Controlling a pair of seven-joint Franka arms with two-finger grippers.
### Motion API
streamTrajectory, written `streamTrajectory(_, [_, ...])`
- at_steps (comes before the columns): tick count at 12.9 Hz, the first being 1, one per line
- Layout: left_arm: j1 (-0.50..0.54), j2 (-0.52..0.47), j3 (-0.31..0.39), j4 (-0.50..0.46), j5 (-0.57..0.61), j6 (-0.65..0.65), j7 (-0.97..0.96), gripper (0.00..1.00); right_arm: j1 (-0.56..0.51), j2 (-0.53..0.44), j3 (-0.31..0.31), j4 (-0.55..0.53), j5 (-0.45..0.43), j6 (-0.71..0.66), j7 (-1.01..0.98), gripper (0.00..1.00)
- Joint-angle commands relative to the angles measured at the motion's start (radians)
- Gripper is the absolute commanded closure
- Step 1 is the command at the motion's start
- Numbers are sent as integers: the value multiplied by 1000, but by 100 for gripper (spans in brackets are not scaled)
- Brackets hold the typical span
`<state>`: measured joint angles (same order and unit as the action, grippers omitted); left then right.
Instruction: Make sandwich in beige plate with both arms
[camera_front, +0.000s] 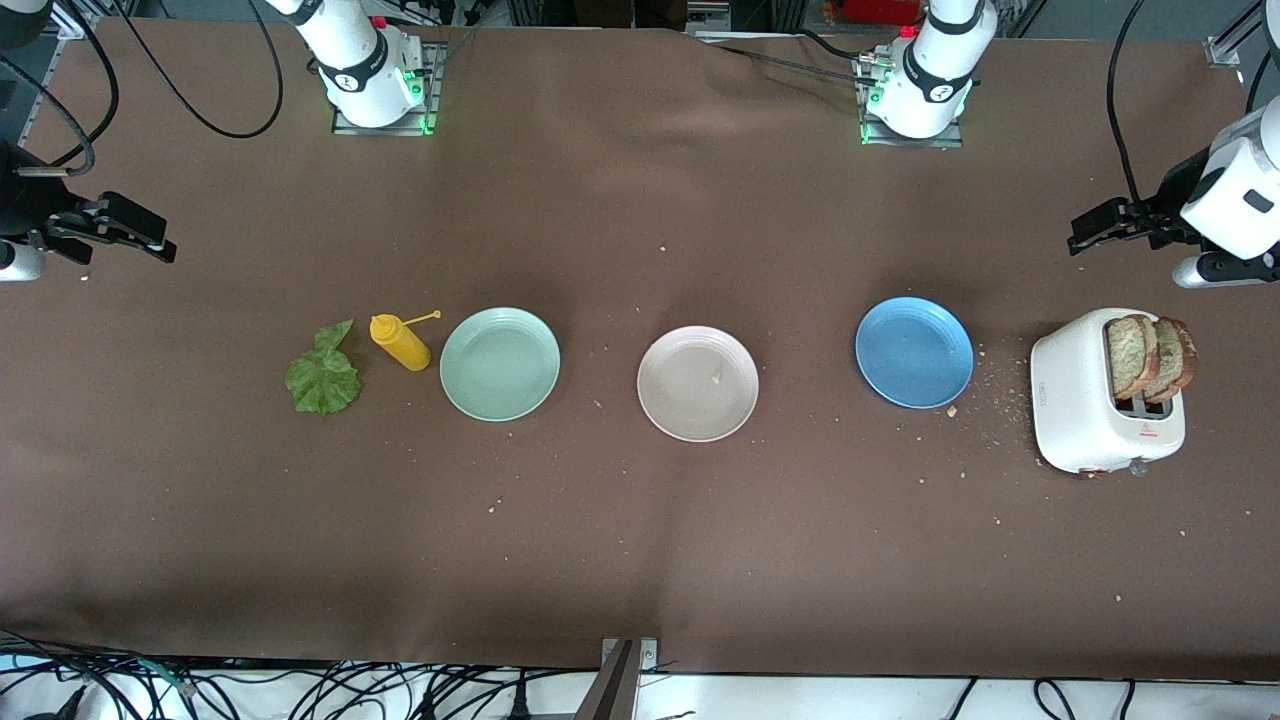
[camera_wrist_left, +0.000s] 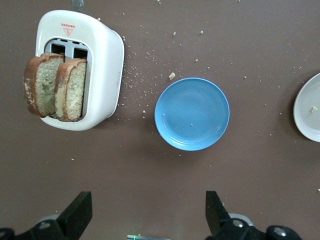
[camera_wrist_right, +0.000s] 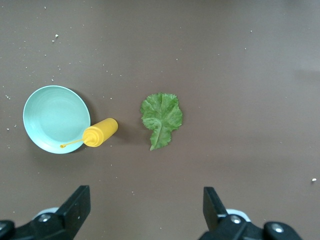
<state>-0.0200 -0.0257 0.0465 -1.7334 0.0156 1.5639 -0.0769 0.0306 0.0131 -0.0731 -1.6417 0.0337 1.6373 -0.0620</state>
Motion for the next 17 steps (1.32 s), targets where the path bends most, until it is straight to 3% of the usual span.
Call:
streamTrajectory(1, [15, 0, -16, -1, 46, -5, 22, 0, -3, -15, 3, -12, 3, 1, -4, 0])
streamTrajectory(6, [12, 10, -16, 6, 46, -5, 16, 0, -3, -15, 3, -12, 3, 1, -4, 0])
streamTrajectory(10, [11, 78, -16, 143, 44, -35, 14, 0, -3, -15, 3, -12, 3, 1, -4, 0])
streamTrajectory(17, [15, 87, -16, 130, 27, -47, 19, 0, -1, -15, 4, -10, 3, 1, -4, 0])
